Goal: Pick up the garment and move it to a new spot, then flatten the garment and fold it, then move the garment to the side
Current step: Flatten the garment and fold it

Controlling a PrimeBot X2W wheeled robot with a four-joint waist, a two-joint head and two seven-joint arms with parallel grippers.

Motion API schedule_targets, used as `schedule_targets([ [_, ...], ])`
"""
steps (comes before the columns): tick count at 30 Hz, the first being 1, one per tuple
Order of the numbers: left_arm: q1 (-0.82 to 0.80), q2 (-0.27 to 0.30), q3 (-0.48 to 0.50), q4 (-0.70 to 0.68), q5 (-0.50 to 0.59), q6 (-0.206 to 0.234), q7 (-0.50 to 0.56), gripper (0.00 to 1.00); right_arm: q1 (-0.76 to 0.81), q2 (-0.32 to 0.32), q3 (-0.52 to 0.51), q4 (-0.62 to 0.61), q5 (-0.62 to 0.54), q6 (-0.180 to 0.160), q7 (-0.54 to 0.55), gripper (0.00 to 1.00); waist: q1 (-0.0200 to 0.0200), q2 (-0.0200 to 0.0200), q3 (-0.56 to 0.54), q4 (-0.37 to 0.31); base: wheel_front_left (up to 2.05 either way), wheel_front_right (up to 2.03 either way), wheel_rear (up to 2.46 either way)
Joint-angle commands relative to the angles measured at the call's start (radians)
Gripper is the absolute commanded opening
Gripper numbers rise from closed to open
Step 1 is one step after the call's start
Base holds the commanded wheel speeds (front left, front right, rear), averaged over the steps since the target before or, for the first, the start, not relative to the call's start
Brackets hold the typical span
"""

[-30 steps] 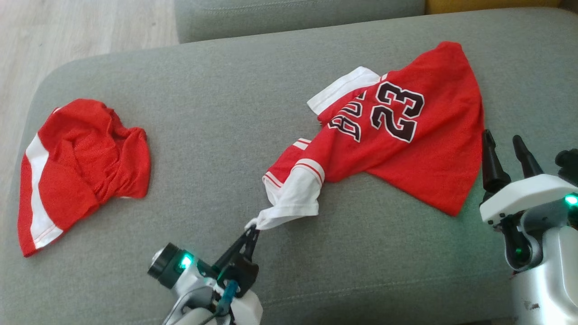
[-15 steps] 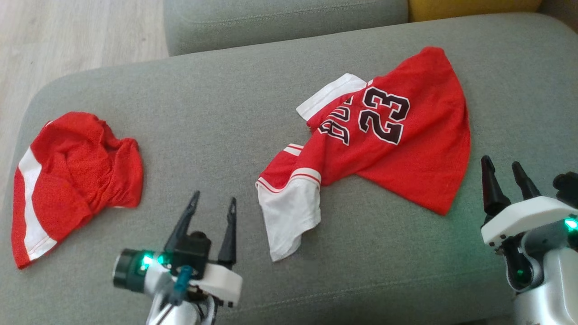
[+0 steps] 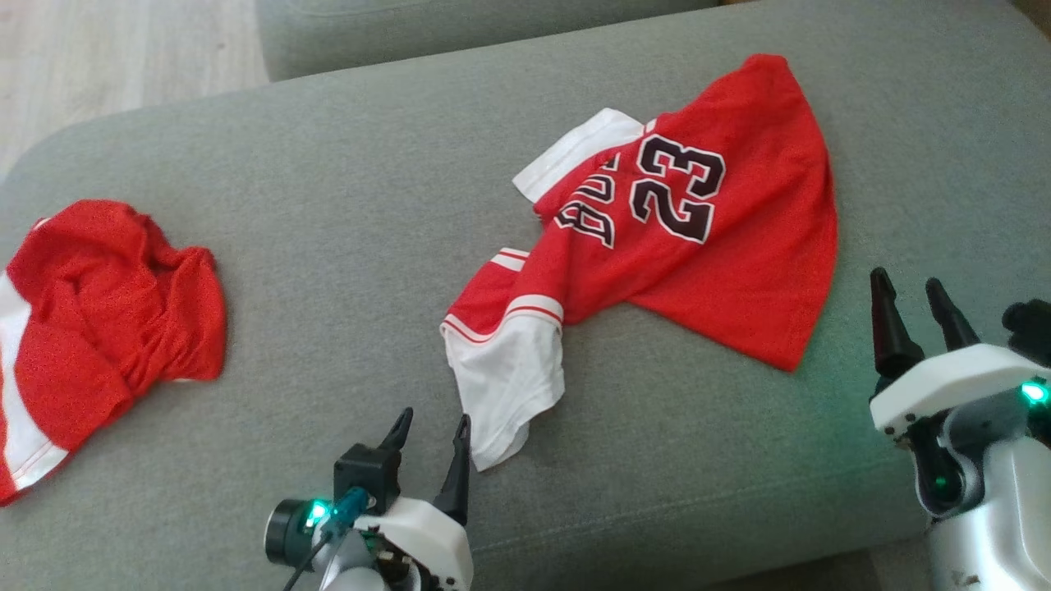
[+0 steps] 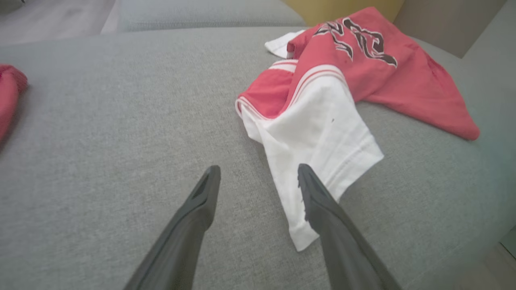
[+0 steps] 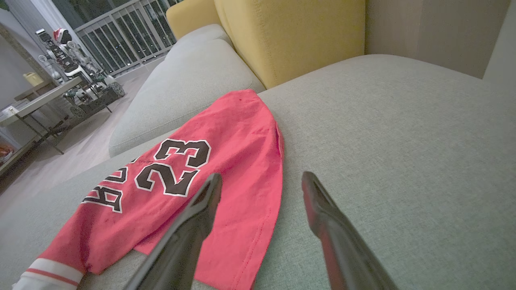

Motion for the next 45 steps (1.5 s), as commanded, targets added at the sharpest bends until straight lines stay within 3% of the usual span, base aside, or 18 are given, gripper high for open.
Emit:
schedule_targets([
  [1, -0.053, -0.008, 0.037, -0.009, -0.003, -0.004, -0.006, 1.00, -0.051, -0.002, 0.024, -0.040, -0.001, 0.000, -0.007, 1.00, 0.0000, 0.0000, 0.008, -0.012, 0.00, 0.00, 0.00],
  [13, -0.081, -0.042, 0.050, 0.130, -0.063, -0.067, -0.006, 1.00, -0.059, -0.002, 0.037, -0.055, -0.013, 0.000, 0.000, 1.00, 0.0000, 0.0000, 0.027, -0.050, 0.00, 0.00, 0.00],
  [23, -0.173, -0.043, -0.030, 0.269, -0.131, -0.111, -0.006, 1.00, -0.085, -0.002, 0.050, -0.068, -0.001, 0.000, 0.002, 1.00, 0.0000, 0.0000, 0.054, -0.072, 0.00, 0.00, 0.00],
  [24, -0.183, -0.043, -0.041, 0.276, -0.142, -0.118, -0.006, 0.73, -0.084, -0.002, 0.049, -0.067, 0.001, 0.000, -0.001, 1.00, 0.0000, 0.0000, 0.057, -0.073, 0.00, 0.00, 0.00],
  [25, -0.192, -0.043, -0.054, 0.280, -0.153, -0.126, -0.006, 0.00, -0.083, -0.002, 0.046, -0.065, 0.002, 0.000, -0.002, 1.00, 0.0000, 0.0000, 0.061, -0.071, 0.00, 0.00, 0.00],
  [28, -0.223, -0.043, -0.064, 0.264, -0.173, -0.121, -0.006, 0.00, -0.079, -0.002, 0.031, -0.057, -0.004, 0.000, -0.001, 1.00, 0.0000, 0.0000, 0.067, -0.062, 0.00, 0.00, 0.00],
  [31, -0.244, -0.043, 0.006, 0.206, -0.149, -0.063, -0.006, 0.00, -0.076, -0.002, 0.039, -0.051, -0.006, 0.000, 0.005, 1.00, 0.0000, 0.0000, 0.065, -0.057, 0.00, 0.00, 0.00],
  [34, -0.238, -0.030, 0.085, 0.115, -0.103, -0.037, -0.006, 0.00, -0.067, -0.002, 0.046, -0.025, 0.028, 0.000, 0.011, 1.00, 0.0000, 0.0000, 0.063, -0.047, 0.00, 0.00, 0.00],
  [39, -0.205, -0.011, 0.147, -0.011, -0.022, -0.046, -0.006, 0.00, -0.049, -0.002, 0.087, 0.078, 0.197, 0.000, 0.037, 1.00, 0.0000, 0.0000, 0.057, -0.027, 0.00, 0.00, 0.00],
  [45, -0.183, -0.013, 0.212, -0.122, 0.023, -0.052, -0.006, 0.00, -0.067, -0.002, 0.179, 0.229, 0.261, 0.000, 0.003, 1.00, 0.0000, 0.0000, 0.063, -0.008, 0.00, 0.00, 0.00],
])
